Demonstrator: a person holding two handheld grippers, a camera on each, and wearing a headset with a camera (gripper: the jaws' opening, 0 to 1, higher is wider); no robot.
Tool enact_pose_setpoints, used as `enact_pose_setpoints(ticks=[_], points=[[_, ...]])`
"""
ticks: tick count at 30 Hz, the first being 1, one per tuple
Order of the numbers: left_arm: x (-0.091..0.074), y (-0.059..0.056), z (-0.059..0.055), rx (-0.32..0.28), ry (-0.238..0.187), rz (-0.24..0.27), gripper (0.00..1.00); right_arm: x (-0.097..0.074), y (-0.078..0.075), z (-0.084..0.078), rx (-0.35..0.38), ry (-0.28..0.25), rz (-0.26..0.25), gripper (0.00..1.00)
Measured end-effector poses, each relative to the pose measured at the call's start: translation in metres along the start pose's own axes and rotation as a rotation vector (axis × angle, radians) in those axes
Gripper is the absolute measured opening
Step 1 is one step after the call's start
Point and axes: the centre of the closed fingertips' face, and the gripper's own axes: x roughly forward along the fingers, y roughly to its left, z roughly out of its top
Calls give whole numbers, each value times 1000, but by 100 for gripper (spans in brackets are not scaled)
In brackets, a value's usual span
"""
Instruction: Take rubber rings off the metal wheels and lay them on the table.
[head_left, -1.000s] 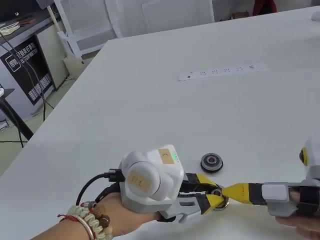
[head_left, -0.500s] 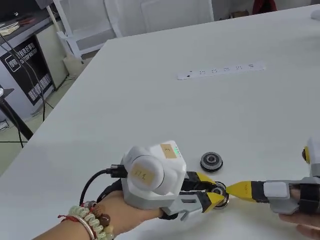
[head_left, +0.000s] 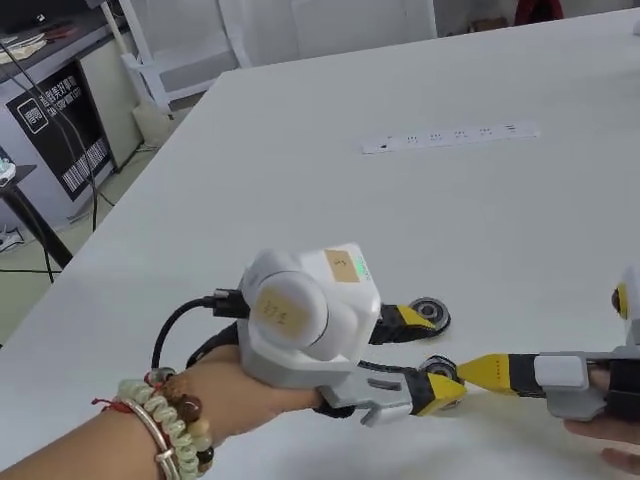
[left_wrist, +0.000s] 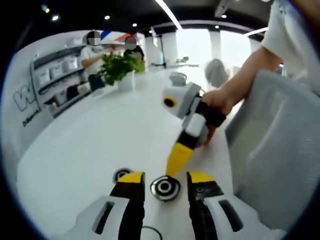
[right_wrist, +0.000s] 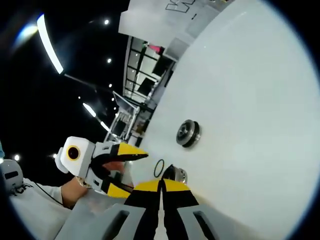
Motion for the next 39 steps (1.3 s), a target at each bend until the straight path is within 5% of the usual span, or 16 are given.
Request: enact_pose_setpoints(ticks=[14,17,19,24,39], points=[[-43,8,21,62,-34,17,46,-5,5,-1,-65,22,-15,0],[-57,13,19,71,-30,44,48,-5,7,0,-70,19,-7,0],[-64,15,18,72,-29,57,49,-5,19,7,-37,-16,48,0],[-88,19,15,60,-39,95,53,-11,14,12,-76,-17,6,0],[-139,21,1,0,-63,203,66,-33,23,23,-110,-37,-16,0]])
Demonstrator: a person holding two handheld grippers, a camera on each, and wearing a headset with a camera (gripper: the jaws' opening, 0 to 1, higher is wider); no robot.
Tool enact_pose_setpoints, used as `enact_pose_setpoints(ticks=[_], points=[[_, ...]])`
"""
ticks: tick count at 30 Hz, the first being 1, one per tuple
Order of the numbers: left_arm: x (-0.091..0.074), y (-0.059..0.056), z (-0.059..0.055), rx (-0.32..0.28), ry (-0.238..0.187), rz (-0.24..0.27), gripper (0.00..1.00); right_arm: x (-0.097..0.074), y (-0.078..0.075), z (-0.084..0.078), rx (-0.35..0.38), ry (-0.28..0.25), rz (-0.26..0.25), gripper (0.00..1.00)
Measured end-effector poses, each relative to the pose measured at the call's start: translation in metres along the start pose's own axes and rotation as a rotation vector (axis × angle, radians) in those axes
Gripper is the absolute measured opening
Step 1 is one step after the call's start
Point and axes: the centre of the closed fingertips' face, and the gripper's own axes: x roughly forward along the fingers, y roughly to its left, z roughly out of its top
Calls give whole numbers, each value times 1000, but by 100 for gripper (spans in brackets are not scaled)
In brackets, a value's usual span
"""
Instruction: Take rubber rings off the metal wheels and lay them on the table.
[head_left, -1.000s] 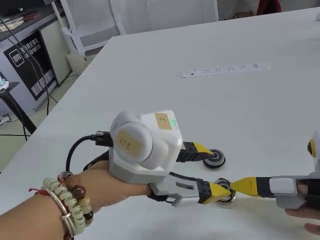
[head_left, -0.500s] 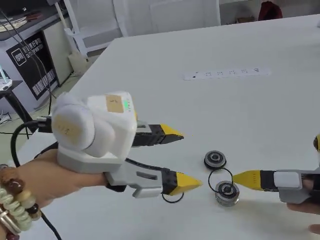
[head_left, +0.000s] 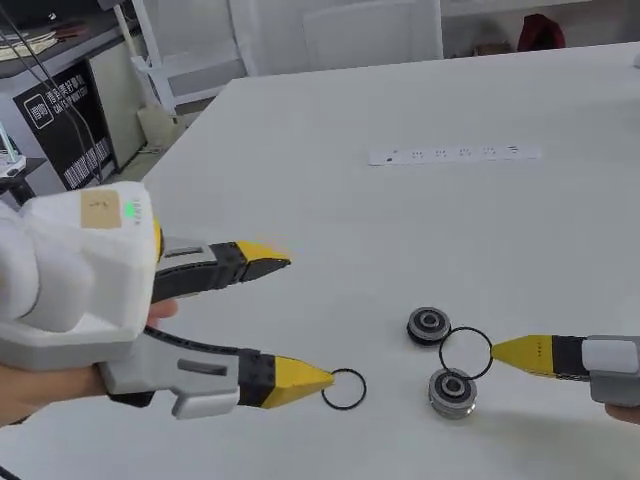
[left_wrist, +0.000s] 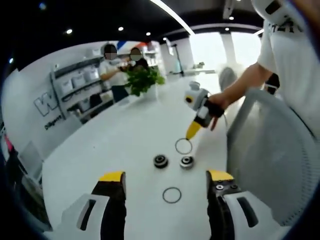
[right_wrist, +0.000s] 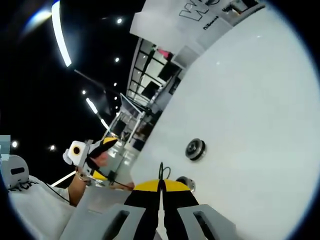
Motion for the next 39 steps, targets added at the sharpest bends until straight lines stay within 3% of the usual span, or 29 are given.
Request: enact_pose_setpoints(ticks=[8,17,21,24,26,39], points=[[-20,7,-16,-55,10,65,72,-7,10,1,-83,38,-16,0],[-29,1,-33,-98,24,82,73,-11,21,-3,-211,122,-37,0],[-33,-2,-40,-111,36,87,73,-12,24,-3,-236,140,-41,0],[-36,-2,-47,-119,52,97,74,-13,25,0,-303,148,-68,0],[-38,-2,-50,-133,54,99,74,-13,31,1,-296,152,-50,0],[-43,-4,-54,-184,36,120,76,-8,39,4,-413,229,-55,0]])
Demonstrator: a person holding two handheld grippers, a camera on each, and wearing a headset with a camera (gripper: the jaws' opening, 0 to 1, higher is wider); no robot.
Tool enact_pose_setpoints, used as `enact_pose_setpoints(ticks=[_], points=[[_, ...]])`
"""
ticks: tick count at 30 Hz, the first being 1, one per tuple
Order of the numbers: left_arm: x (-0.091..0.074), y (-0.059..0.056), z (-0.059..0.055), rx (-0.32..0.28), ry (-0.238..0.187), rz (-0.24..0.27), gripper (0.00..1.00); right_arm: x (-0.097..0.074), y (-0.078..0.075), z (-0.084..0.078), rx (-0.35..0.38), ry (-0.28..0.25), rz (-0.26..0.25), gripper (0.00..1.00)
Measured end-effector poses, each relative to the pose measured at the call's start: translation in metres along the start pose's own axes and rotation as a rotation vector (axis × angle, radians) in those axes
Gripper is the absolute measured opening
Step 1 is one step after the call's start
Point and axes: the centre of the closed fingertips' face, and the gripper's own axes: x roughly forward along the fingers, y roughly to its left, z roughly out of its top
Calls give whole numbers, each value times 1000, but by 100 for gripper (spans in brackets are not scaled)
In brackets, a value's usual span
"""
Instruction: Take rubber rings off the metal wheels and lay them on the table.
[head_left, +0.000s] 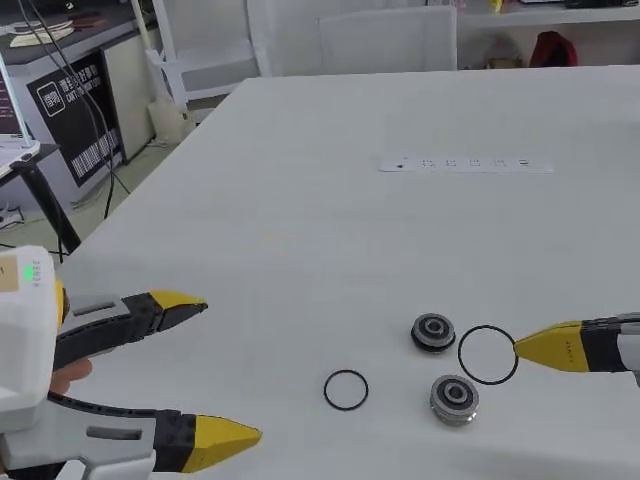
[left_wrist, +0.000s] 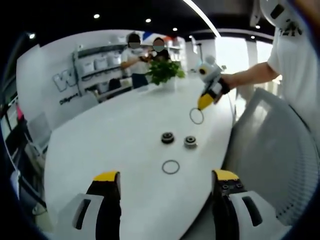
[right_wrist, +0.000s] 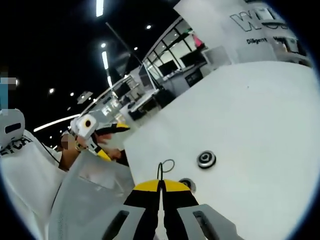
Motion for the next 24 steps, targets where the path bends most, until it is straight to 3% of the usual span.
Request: enact_pose_setpoints(ticks=[17,24], points=[[-5,0,-6,-25,0,27,76,20,10,0,-152,117,26,0],[-6,0,-9,-31,1,36,75,32,13,2,-177,133,43,0]])
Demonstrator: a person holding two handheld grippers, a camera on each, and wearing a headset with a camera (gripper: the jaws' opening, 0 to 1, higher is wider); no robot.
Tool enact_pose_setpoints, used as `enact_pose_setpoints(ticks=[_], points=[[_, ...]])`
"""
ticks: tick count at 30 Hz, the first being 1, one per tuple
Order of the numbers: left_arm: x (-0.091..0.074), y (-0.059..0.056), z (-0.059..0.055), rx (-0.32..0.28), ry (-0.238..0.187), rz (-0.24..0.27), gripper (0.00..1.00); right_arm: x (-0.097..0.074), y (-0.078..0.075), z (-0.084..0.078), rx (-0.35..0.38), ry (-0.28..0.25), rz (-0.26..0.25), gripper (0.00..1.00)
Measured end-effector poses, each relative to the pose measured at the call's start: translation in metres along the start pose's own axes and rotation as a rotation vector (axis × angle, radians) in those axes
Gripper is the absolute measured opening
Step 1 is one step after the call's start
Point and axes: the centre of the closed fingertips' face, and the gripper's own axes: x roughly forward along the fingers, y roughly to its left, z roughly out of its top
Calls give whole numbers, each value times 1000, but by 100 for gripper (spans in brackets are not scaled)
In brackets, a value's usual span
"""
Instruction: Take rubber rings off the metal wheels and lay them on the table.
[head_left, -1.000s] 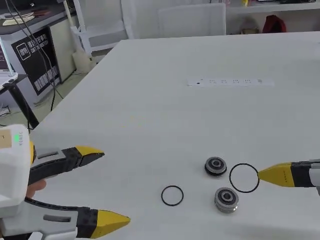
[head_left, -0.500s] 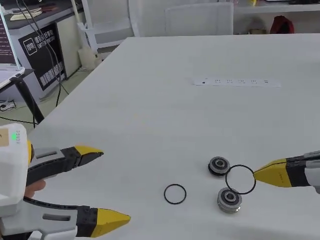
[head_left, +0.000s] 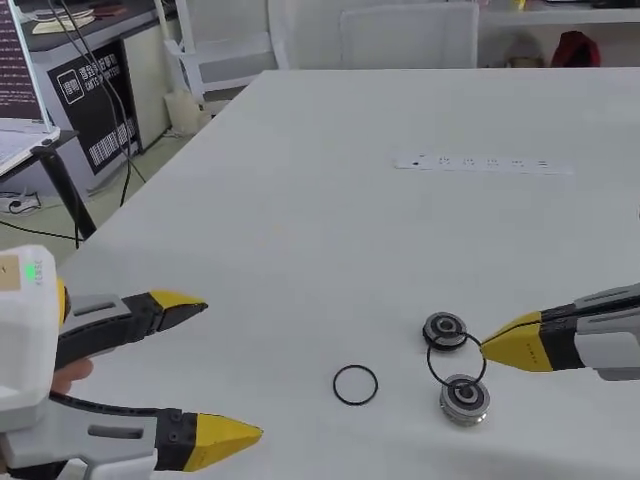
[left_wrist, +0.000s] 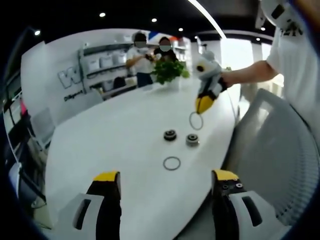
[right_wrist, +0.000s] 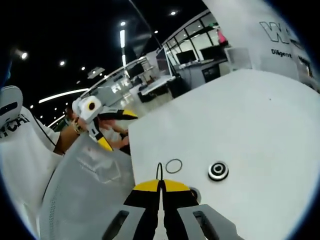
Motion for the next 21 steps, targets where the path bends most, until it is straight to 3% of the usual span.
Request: enact_pose_setpoints(ticks=[21], points=[[-1,-2,1,-5,-7,9,75,40,-11,-10,-101,98,-12,0]])
